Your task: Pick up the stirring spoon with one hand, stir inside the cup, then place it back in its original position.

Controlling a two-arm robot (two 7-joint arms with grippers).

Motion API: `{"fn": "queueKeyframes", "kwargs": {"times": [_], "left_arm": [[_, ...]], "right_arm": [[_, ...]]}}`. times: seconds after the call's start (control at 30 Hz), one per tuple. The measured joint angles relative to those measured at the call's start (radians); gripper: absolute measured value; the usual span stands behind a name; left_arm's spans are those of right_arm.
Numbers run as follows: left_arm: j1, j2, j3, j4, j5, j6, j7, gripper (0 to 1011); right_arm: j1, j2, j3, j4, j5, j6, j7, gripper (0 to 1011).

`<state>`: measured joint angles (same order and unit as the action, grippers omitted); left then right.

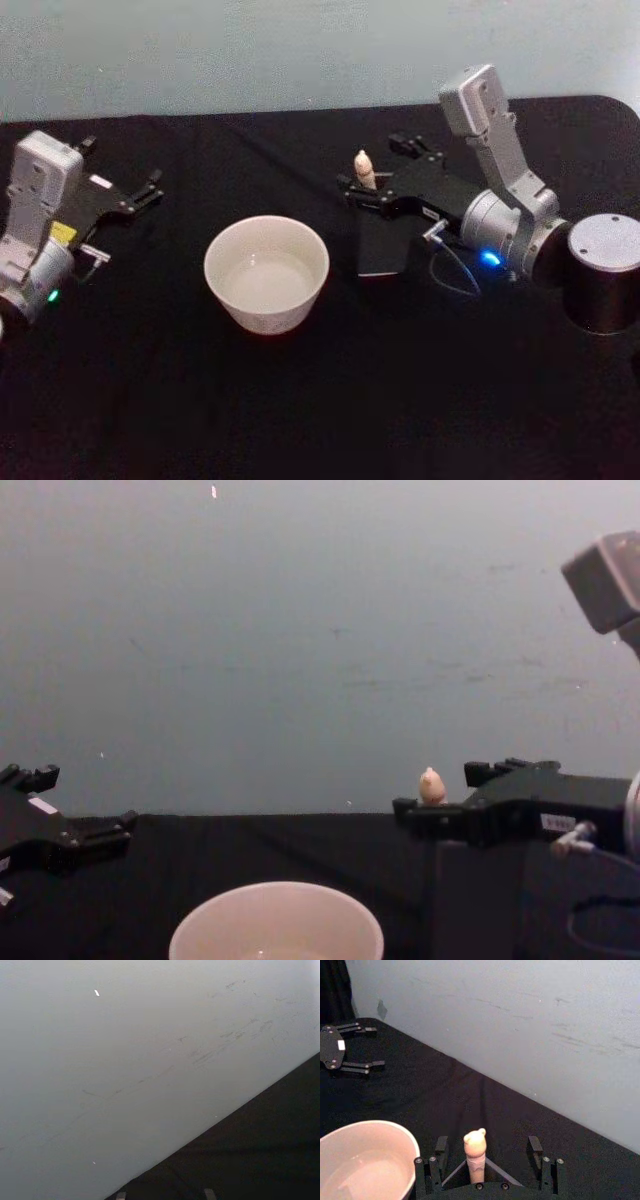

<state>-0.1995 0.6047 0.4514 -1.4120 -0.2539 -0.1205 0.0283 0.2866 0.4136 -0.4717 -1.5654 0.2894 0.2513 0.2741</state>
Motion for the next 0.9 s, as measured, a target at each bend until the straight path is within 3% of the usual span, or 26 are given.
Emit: {"fn": "queueKeyframes", "kwargs": {"times": [0.2,0.63,0.9], "left_arm": [[0.0,0.0,0.0,0.0,0.0,0.0,0.0,1001],[0.0,0.0,0.0,0.0,0.0,0.0,0.0,1001],[0.0,0.0,0.0,0.0,0.0,0.0,0.0,1001]], "right_arm": [[0.0,-0.016,0.006,0.006,-0.014,0.008,0.003,1002],[0.0,-0.013,0.006,0.005,-0.013,0.007,0.003,1002],[-0.001,-0.012,0.006,0.004,-0.01,0.006,0.002,839]]}}
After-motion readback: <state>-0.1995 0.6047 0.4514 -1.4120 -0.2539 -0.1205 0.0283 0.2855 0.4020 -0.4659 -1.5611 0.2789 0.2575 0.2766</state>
